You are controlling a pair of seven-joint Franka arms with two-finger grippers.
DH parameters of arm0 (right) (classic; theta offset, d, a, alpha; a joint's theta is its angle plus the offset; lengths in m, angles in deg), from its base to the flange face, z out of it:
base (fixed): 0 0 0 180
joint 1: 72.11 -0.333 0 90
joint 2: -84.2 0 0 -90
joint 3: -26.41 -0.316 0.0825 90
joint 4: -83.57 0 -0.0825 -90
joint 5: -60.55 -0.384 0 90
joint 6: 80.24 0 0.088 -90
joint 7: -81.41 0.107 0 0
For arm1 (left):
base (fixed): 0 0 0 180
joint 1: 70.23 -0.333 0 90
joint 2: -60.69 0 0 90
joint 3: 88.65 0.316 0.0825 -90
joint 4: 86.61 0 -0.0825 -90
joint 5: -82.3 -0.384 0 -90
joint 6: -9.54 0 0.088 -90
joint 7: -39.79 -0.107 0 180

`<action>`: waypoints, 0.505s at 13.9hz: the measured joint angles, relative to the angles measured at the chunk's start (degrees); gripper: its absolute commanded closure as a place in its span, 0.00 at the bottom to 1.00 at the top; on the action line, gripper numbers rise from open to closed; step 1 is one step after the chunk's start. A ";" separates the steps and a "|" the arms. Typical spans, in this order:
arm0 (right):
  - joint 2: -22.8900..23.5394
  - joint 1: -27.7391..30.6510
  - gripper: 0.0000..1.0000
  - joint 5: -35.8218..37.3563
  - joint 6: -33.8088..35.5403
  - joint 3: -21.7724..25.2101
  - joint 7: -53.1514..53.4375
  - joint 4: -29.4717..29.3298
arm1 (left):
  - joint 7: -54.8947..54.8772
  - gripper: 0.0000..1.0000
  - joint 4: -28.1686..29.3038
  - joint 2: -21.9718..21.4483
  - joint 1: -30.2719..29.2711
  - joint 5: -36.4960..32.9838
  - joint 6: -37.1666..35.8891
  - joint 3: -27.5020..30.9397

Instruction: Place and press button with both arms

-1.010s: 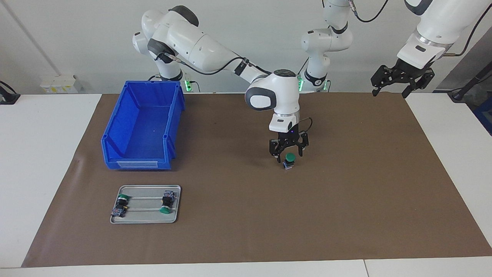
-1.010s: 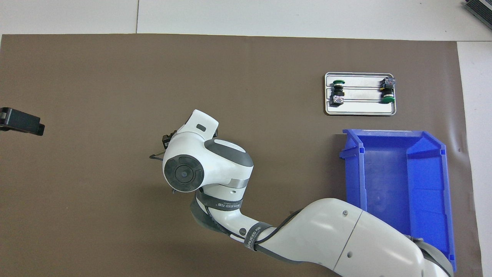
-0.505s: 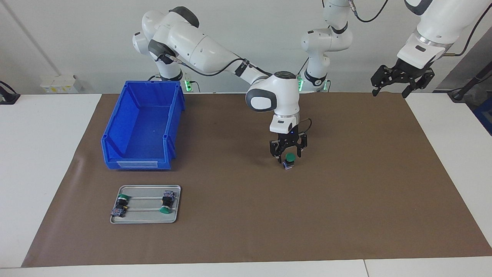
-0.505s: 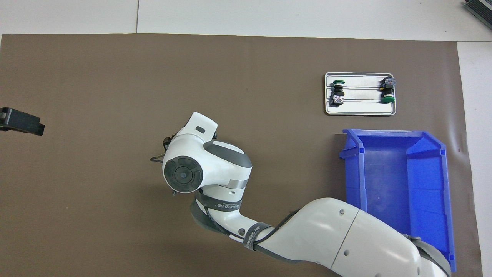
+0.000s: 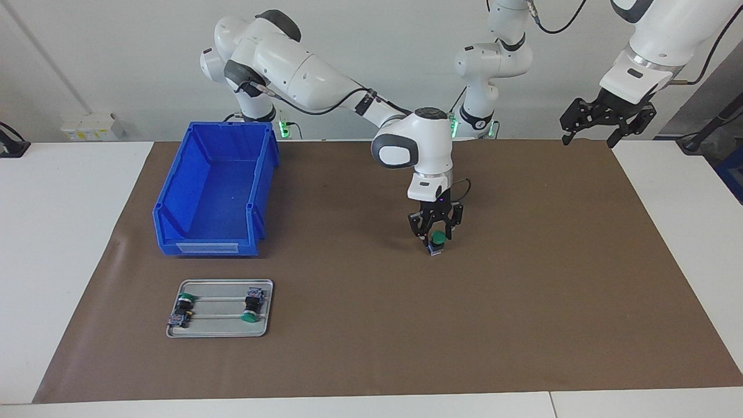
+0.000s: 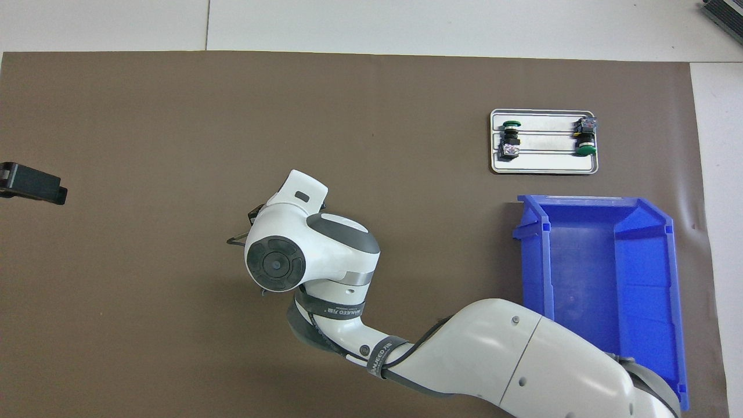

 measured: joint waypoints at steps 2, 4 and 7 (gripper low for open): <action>0.00 -0.01 1.00 0.03 0.41 -0.10 0.00 -0.08 | 0.00 0.00 0.00 0.00 0.00 0.00 0.00 0.00; -0.01 0.01 1.00 0.03 1.23 -0.13 -0.02 -0.30 | 0.00 0.00 0.00 0.00 0.00 0.00 0.00 0.00; -1.31 1.38 1.00 0.03 6.39 -1.76 -0.99 -1.43 | 0.00 0.00 0.00 0.00 0.00 0.00 0.00 0.00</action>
